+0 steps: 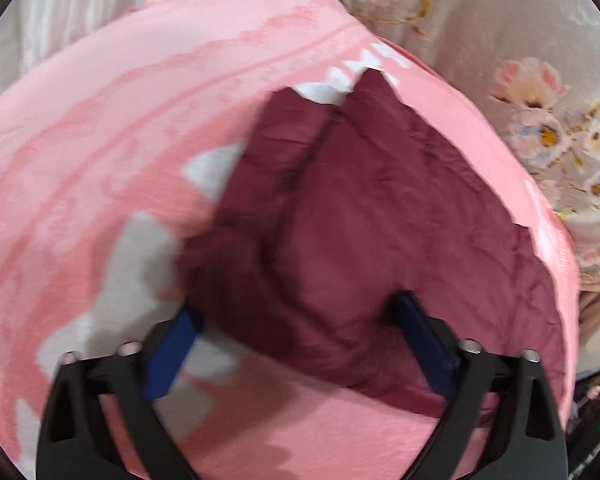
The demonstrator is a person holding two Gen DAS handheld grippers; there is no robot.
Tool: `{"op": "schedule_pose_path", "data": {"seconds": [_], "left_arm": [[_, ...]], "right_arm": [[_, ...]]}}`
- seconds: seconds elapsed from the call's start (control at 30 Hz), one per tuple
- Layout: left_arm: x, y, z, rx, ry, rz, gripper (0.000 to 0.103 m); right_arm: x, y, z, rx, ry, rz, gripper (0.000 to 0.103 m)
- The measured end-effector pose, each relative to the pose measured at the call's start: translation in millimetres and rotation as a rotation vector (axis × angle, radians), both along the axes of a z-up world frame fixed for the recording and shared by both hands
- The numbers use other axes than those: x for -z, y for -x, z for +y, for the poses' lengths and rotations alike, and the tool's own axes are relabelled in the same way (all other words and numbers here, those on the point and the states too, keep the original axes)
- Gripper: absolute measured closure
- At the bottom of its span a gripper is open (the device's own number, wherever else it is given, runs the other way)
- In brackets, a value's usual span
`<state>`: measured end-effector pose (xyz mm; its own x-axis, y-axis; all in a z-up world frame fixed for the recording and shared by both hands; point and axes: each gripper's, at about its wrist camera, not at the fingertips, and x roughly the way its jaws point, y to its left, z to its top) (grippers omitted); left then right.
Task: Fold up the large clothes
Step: 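Lift the jacket end with both grippers and fold it over onto itself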
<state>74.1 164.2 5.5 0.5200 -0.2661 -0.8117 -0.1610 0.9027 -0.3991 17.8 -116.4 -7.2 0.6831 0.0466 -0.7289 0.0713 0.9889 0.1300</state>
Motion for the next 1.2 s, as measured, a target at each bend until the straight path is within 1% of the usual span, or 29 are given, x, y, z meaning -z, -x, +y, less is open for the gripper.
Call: {"op": "schedule_pose_path", "data": {"seconds": [0.03,0.07,0.1,0.13,0.17,0.2,0.23,0.3,0.43,0.6,0.7,0.77,0.83,0.87,0.9,0.97,1.07,1.1,1.13,1.17,1.2], "left_arm": [[-3.2,-0.1,-3.7,0.015,0.011,0.001,0.045],[-9.9,1.4,-9.1,0.026,0.001,-0.008,0.049],[-15.5,2.9,-12.9,0.033,-0.021,-0.023,0.061],[-25.5,6.6,-18.1,0.043,-0.061,-0.054,0.074],[-31.8,8.1,-21.1,0.054,-0.081,-0.074,0.078],[-44.3,12.9,-25.2,0.075,-0.097,-0.108,0.082],[-52.7,15.4,-27.4,0.086,-0.103,-0.126,0.085],[-69.6,20.7,-32.8,0.110,-0.102,-0.160,0.088],[-103.7,29.5,-50.8,0.173,-0.109,-0.223,0.091],[-139.7,42.7,-89.9,0.263,-0.164,-0.306,0.092],[-159.9,50.1,-126.3,0.337,-0.200,-0.361,0.092],[-169.2,54.6,-151.5,0.386,-0.207,-0.388,0.092],[-175.0,58.5,-186.0,0.449,-0.213,-0.409,0.092],[-174.2,59.9,-197.0,0.467,-0.215,-0.412,0.092],[-171.1,61.5,-218.4,0.497,-0.225,-0.413,0.092],[-157.9,63.0,-257.3,0.552,-0.236,-0.388,0.092],[-125.7,65.4,-310.7,0.635,-0.243,-0.318,0.089],[-115.6,65.5,-323.9,0.654,-0.251,-0.301,0.087],[-101.4,66.3,-338.7,0.674,-0.264,-0.284,0.083],[-82.5,65.6,-356.4,0.688,-0.288,-0.257,0.082],[-71.0,65.3,-364.6,0.691,-0.301,-0.225,0.081]], "right_arm": [[-2.1,1.3,-0.1,0.004,-0.009,0.007,0.069],[-5.5,2.7,-2.2,0.009,-0.028,0.015,0.069],[-10.9,6.8,-4.2,0.015,-0.054,0.019,0.071],[-15.3,10.7,-4.5,0.013,-0.069,0.019,0.079],[-18.1,13.6,-3.5,0.003,-0.076,0.023,0.085],[-20.3,15.9,-1.4,-0.011,-0.081,0.031,0.093],[-21.0,17.3,0.9,-0.024,-0.082,0.040,0.097],[-20.5,16.9,5.0,-0.041,-0.083,0.061,0.100],[-16.0,12.3,4.4,-0.041,-0.107,0.077,0.100],[-14.5,8.1,-1.4,-0.040,-0.155,0.084,0.100],[-28.0,16.8,-20.9,-0.026,-0.194,0.067,0.100],[-39.0,27.2,-42.1,0.007,-0.184,0.048,0.099],[-46.4,38.2,-65.8,0.053,-0.174,0.033,0.098],[-49.7,47.3,-84.5,0.094,-0.160,0.029,0.098],[-51.6,54.6,-98.2,0.128,-0.147,0.023,0.098],[-53.8,73.5,-130.2,0.208,-0.118,0.019,0.097],[-54.7,99.1,-167.0,0.292,-0.112,0.023,0.097],[-55.0,108.6,-180.1,0.324,-0.117,0.023,0.097],[-55.6,116.3,-190.2,0.348,-0.121,0.021,0.096],[-56.8,122.6,-198.6,0.368,-0.124,0.020,0.096],[-58.4,129.6,-207.1,0.390,-0.128,0.015,0.094]]}}
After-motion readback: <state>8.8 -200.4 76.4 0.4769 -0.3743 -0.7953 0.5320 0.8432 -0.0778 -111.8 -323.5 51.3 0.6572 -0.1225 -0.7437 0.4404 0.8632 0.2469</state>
